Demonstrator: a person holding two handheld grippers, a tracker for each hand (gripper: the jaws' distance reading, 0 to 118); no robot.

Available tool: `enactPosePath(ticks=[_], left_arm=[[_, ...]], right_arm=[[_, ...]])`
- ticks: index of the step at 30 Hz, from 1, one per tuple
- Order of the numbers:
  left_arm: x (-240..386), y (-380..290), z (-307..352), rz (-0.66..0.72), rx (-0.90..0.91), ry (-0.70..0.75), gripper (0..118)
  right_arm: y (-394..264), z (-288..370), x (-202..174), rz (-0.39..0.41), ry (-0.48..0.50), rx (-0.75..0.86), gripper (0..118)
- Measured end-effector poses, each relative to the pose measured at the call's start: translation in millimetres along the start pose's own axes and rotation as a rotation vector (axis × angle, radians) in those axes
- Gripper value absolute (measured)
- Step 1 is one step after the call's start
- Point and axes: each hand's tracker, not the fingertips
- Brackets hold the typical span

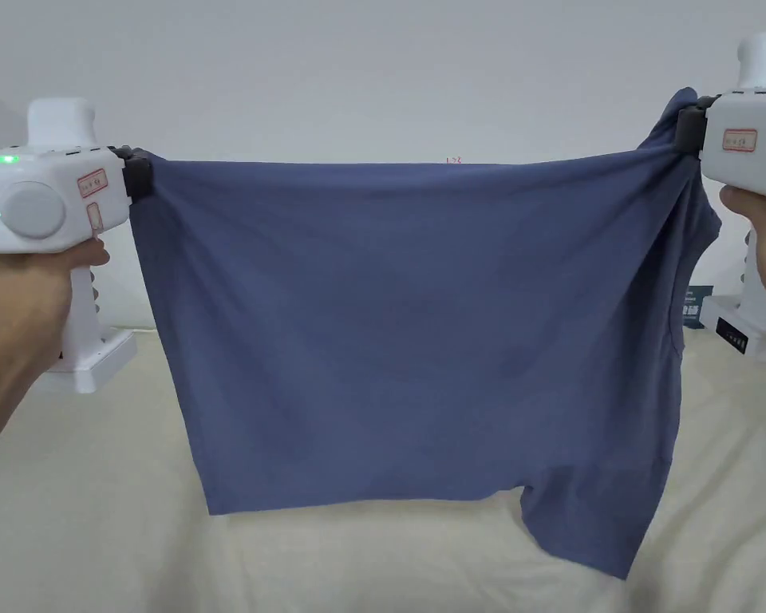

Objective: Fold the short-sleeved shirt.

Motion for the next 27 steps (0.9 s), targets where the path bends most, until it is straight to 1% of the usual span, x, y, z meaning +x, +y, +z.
enactPosePath(ticks=[1,3,4,5,7,8,9,10,11,12,13,14,15,16,17,20,21,23,25,26,27], left_arm=[[-2.0,-1.6,-4.0,-0.003,-0.008,0.008,4],[-5.9,-8.2,-6.0,0.01,-0.013,-0.001,4],[-7.5,-13.3,-5.7,0.019,-0.017,-0.012,4],[-7.8,-20.4,-4.7,0.016,-0.02,-0.015,4],[-8.3,-37.1,-1.2,0.012,-0.036,-0.019,4],[-8.5,-46.7,2.6,0.021,-0.041,-0.018,4],[-9.2,-57.0,9.7,0.06,-0.035,-0.016,4],[-11.1,-68.4,18.5,0.129,-0.029,-0.041,4],[-10.2,-81.4,29.8,0.172,-0.012,-0.076,4],[-6.0,-95.4,40.3,0.183,-0.005,-0.09,4],[-2.0,-110.5,51.1,0.136,-0.017,-0.083,4],[1.1,-122.9,59.1,0.097,-0.003,-0.072,4],[2.1,-137.7,67.9,0.099,-0.039,-0.073,4],[3.0,-152.8,78.7,0.129,-0.048,-0.075,4],[2.8,-167.5,91.0,0.168,-0.056,-0.091,4],[4.6,-209.5,132.6,0.207,-0.077,-0.081,4],[5.9,-224.3,148.0,0.216,-0.099,-0.07,4],[8.3,-257.5,181.7,0.222,-0.127,-0.091,4],[14.1,-289.2,210.3,0.183,-0.173,-0.069,4],[16.2,-305.4,224.6,0.171,-0.203,-0.056,4],[10.2,-325.3,230.7,0.182,-0.205,-0.049,4]], right_arm=[[-1.5,-3.8,-1.1,-0.012,0.009,0.0,3],[-7.3,-10.2,-3.7,-0.002,0.002,-0.005,3],[-11.3,-12.4,-3.8,0.018,-0.005,-0.015,3],[-18.2,-12.9,-1.1,0.018,0.004,-0.019,3],[-37.1,-12.5,8.4,-0.024,0.066,-0.027,3],[-48.2,-9.7,12.6,-0.031,0.06,-0.036,3],[-59.1,-5.6,15.1,-0.036,0.056,-0.044,3],[-71.2,2.4,16.6,-0.041,0.059,-0.039,3],[-84.3,13.4,18.7,-0.059,0.094,-0.023,3],[-96.7,26.0,19.5,-0.078,0.129,-0.008,3],[-108.9,38.3,21.1,-0.077,0.122,-0.019,3],[-120.5,50.3,22.5,-0.097,0.116,-0.027,3],[-135.4,63.6,25.3,-0.146,0.113,-0.03,3],[-150.5,74.8,32.3,-0.171,0.132,-0.045,3],[-166.1,89.9,35.9,-0.185,0.127,-0.033,3],[-206.9,141.9,40.0,-0.153,0.121,-0.047,3],[-220.0,158.6,43.5,-0.142,0.137,-0.055,3],[-252.4,194.0,46.9,-0.132,0.131,-0.077,3],[-287.4,218.9,51.3,-0.136,0.124,-0.157,3],[-304.9,232.2,49.6,-0.152,0.124,-0.181,3],[-320.7,242.9,47.5,-0.157,0.126,-0.207,3]])
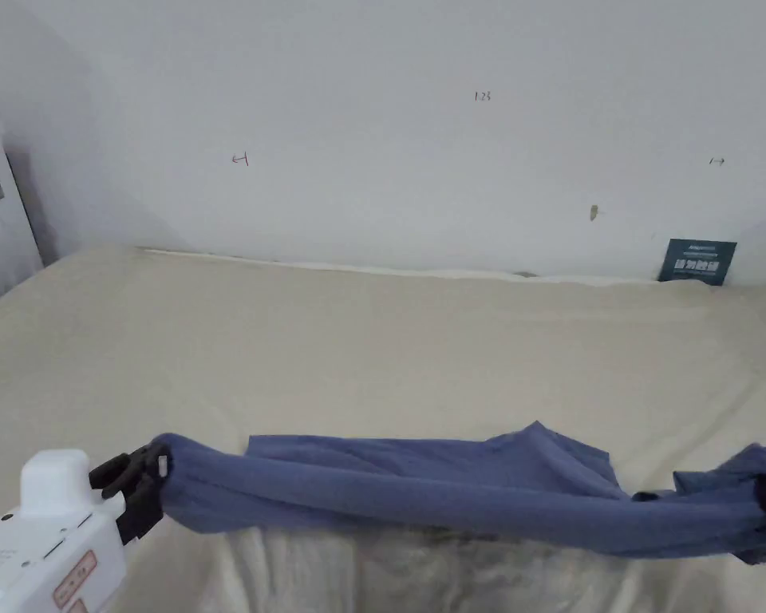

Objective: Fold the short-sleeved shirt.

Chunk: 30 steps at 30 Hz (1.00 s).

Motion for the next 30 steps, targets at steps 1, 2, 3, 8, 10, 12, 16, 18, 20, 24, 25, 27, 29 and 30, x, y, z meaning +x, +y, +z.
enactPosePath(ticks=[1,2,3,8,10,12,16,18,20,24,25,27,29,30], left_arm=[[-4.0,-16.7,4.8,0.019,-0.022,0.02,4],[-6.0,-30.8,10.0,0.033,-0.044,0.029,4],[-6.3,-47.0,15.3,0.046,-0.056,0.059,4],[-8.1,-108.1,37.9,0.085,-0.163,0.121,4],[-9.2,-126.7,40.9,0.071,-0.212,0.145,4],[-11.4,-139.8,42.7,0.1,-0.269,0.149,4],[-17.1,-160.1,47.3,0.065,-0.299,0.176,4],[-15.1,-163.9,52.2,0.069,-0.289,0.173,4],[-9.7,-162.7,58.9,0.073,-0.261,0.174,11],[-9.8,-155.4,64.7,0.065,-0.24,0.2,118],[-6.7,-149.3,71.4,0.048,-0.2,0.198,118],[1.1,-133.8,85.9,0.022,-0.133,0.215,118],[13.5,-116.4,107.1,0.002,-0.065,0.21,118],[19.2,-110.2,117.8,-0.008,-0.029,0.207,118]], right_arm=[[-18.2,5.8,-0.2,-0.006,-0.009,-0.02,3],[-35.3,10.6,-0.5,-0.009,-0.013,-0.041,3],[-52.8,15.0,-1.3,0.017,-0.022,-0.084,3],[-122.9,27.0,-6.5,0.037,-0.056,-0.212,3],[-143.5,28.6,-7.7,0.045,-0.071,-0.254,3],[-160.6,26.1,-5.9,0.076,-0.074,-0.29,3],[-181.4,21.5,-4.4,0.115,-0.068,-0.342,3],[-187.2,21.8,-2.8,0.1,-0.049,-0.358,3],[-191.2,21.1,-6.6,0.119,-0.083,-0.348,3],[-169.9,37.3,-18.2,0.074,-0.066,-0.296,107],[-157.4,48.8,-25.4,0.092,-0.056,-0.219,118],[-130.3,69.1,-44.6,0.158,-0.082,-0.117,118],[-103.1,86.9,-64.4,0.203,-0.088,-0.062,118],[-93.3,95.5,-72.9,0.213,-0.07,-0.02,118]])
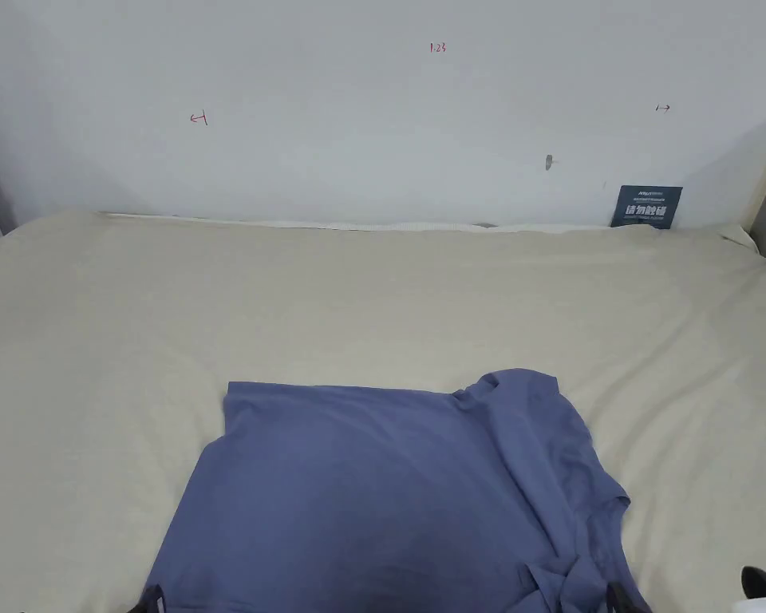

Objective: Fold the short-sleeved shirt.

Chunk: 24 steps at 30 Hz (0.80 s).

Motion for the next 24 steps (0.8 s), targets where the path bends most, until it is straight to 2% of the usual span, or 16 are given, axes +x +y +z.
enactPosePath(ticks=[3,5,7,8,9,10,11,12,14,17,19,20,21,22,23,24], left_arm=[[10.6,12.2,33.7,-0.007,0.102,0.014,118],[12.6,18.2,47.3,-0.005,0.098,0.013,117],[12.8,24.2,51.4,0.003,0.093,-0.032,108],[12.9,26.9,52.5,-0.015,0.091,-0.036,91],[13.5,28.2,52.9,-0.035,0.093,-0.032,30],[13.7,31.2,49.7,-0.063,0.089,-0.021,0],[13.2,33.2,44.4,-0.08,0.061,0.003,0],[11.3,34.7,42.9,-0.089,0.071,0.058,0],[0.3,32.9,30.3,-0.035,-0.015,-0.008,0],[-8.5,28.5,18.9,-0.081,-0.043,0.004,0],[-17.0,18.4,-0.2,-0.074,-0.154,-0.048,0],[-19.7,14.2,-9.2,-0.083,-0.206,-0.055,5],[-21.4,8.7,-18.3,-0.1,-0.237,-0.045,36],[-24.9,-0.1,-33.4,-0.105,-0.283,-0.036,78],[-27.2,-9.1,-47.7,-0.124,-0.344,-0.033,112],[-27.2,-20.3,-54.6,-0.09,-0.347,0.007,118]], right_arm=[[23.5,22.5,-16.2,-0.01,-0.006,0.092,118],[31.0,33.2,-28.1,-0.035,0.005,0.131,118],[32.6,34.9,-35.1,-0.059,0.012,0.142,108],[34.0,35.6,-38.4,-0.073,0.029,0.138,88],[34.3,36.6,-42.1,-0.079,0.026,0.14,42],[33.5,36.9,-45.9,-0.078,0.025,0.146,8],[32.4,32.8,-46.8,-0.07,0.025,0.143,0],[31.9,30.8,-49.2,-0.049,0.012,0.134,0],[31.0,30.3,-50.0,-0.046,0.023,0.115,0],[27.2,27.1,-46.2,-0.069,0.034,0.096,0],[22.8,24.4,-41.5,-0.072,0.014,0.08,0],[21.2,23.6,-38.7,-0.084,0.011,0.073,0],[20.1,23.3,-36.1,-0.1,0.015,0.065,0],[19.1,23.3,-34.1,-0.116,0.015,0.059,0],[17.9,22.7,-31.0,-0.129,0.012,0.053,0],[17.3,23.3,-28.9,-0.131,0.012,0.05,0]])
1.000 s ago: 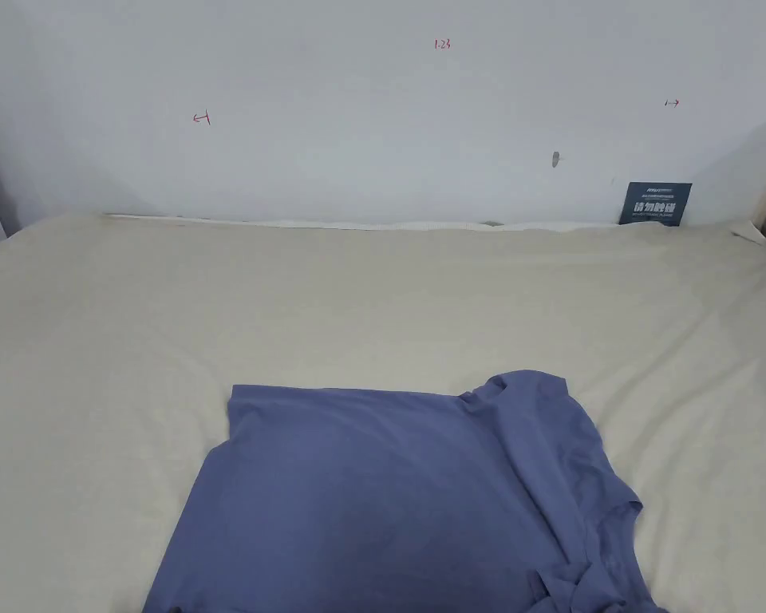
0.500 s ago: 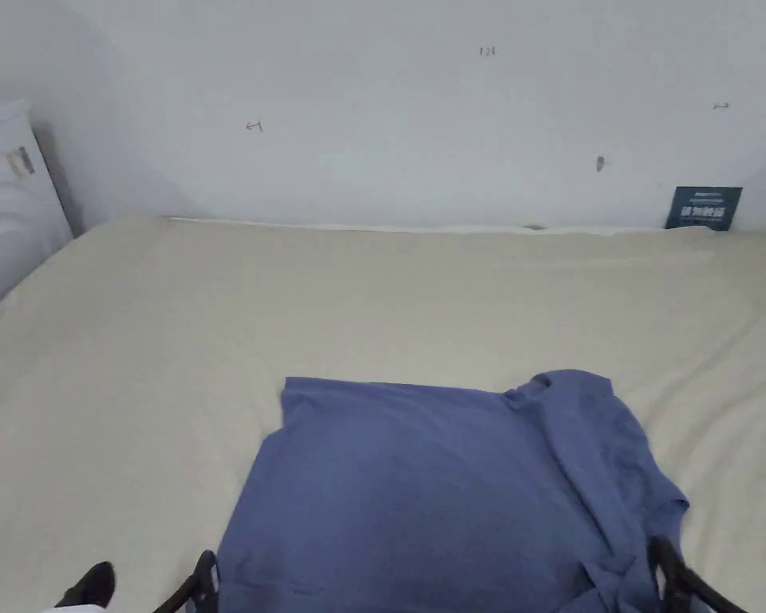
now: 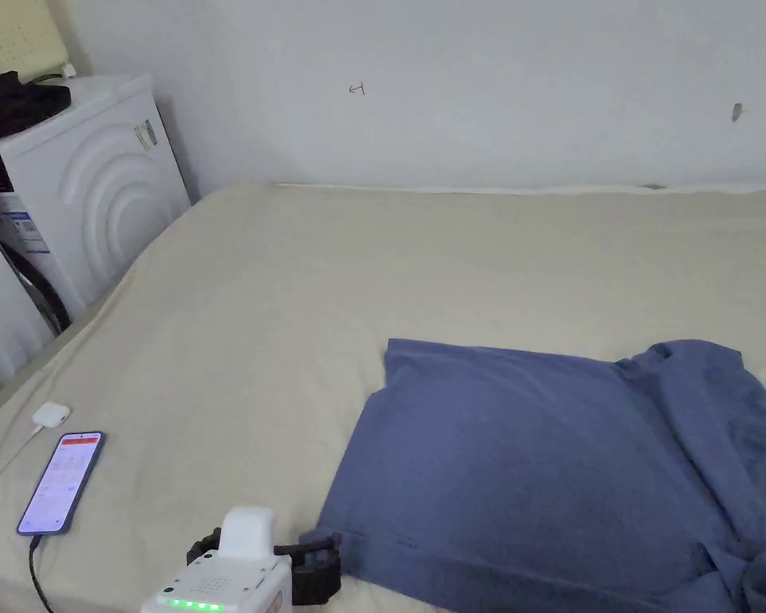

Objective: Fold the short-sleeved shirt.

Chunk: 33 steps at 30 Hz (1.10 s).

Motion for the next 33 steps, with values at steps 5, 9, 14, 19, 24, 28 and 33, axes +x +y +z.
enactPosePath(ticks=[5,9,14,19,24,28,33], left_arm=[[2.7,-11.9,-38.9,-0.03,-0.095,-0.028,117],[-6.2,-19.3,-47.2,-0.044,-0.095,-0.031,83],[2.7,-23.5,-34.0,-0.029,-0.048,-0.062,5],[8.5,-19.7,-17.8,0.018,0.004,-0.053,5],[7.4,-17.3,-17.1,0.034,0.014,-0.064,5],[4.1,-16.2,-19.3,0.039,0.016,-0.066,5],[6.6,-15.4,-16.5,0.023,0.012,-0.062,5]], right_arm=[[2.3,8.3,13.7,0.026,-0.046,-0.012,0],[2.3,14.0,25.0,0.044,-0.09,-0.026,0],[-5.7,15.9,33.2,0.074,-0.131,-0.074,0],[-33.1,11.4,40.0,0.128,-0.117,-0.18,76],[-84.9,-14.4,50.2,0.102,-0.077,-0.423,117],[-114.8,-28.0,51.3,0.056,-0.067,-0.462,117],[-125.5,-54.8,53.8,0.048,-0.069,-0.469,7]])
